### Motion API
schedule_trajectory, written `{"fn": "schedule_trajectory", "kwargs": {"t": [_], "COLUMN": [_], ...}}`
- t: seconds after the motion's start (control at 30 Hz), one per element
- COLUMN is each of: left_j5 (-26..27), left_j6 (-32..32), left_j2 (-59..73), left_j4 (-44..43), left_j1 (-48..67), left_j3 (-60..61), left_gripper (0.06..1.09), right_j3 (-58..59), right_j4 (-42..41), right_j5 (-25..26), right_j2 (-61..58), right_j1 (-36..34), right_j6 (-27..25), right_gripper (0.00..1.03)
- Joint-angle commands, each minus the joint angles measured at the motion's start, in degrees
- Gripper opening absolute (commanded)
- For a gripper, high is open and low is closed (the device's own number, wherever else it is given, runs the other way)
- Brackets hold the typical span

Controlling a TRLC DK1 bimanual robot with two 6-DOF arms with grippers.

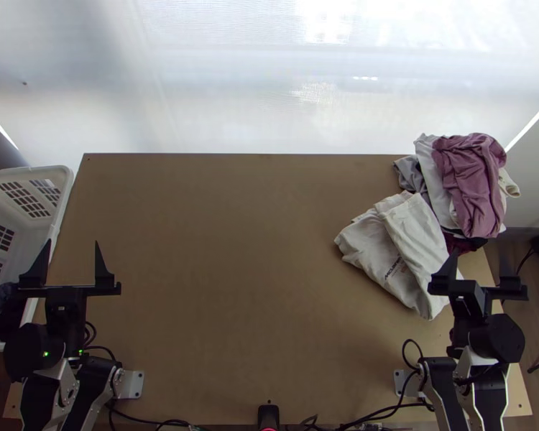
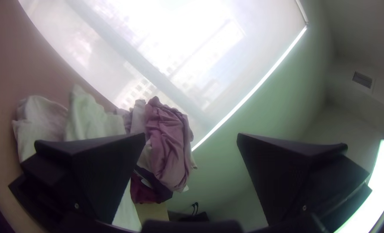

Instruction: Fold the t-shirt

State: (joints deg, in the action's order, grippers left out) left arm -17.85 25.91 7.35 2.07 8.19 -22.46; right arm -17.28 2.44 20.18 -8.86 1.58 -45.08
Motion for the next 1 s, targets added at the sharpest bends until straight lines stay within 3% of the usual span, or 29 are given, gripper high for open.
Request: {"fn": "schedule_trajectory", "kwargs": {"t": [0.0, 0.17, 0.6, 0.77, 0.97], "left_j5": [0.0, 0.0, 0.1, 0.5, 1.3], "left_j6": [-0.1, -0.6, -1.8, -1.2, -0.5], "left_j2": [-7.4, -7.4, -7.4, -7.5, -7.4], "left_j4": [1.8, 0.9, 1.6, 1.7, 2.1], "left_j1": [-1.9, -2.5, -2.9, -2.7, 0.7], "left_j3": [5.8, 7.2, 8.9, 12.6, 16.7], "left_gripper": [1.04, 1.04, 1.04, 1.04, 1.04], "right_j3": [5.5, 8.3, 10.7, 11.6, 11.8], "right_j4": [-2.3, -1.8, -1.6, 1.0, 10.2], "right_j5": [1.5, 1.6, 1.7, 1.6, 1.6], "right_j2": [4.0, 8.8, 9.0, 9.0, 9.0], "right_j1": [1.8, 2.7, 4.8, 5.9, 6.4], "right_j6": [-1.5, -4.1, -2.8, 0.7, 4.0], "right_gripper": [0.99, 0.99, 0.98, 0.98, 0.98]}}
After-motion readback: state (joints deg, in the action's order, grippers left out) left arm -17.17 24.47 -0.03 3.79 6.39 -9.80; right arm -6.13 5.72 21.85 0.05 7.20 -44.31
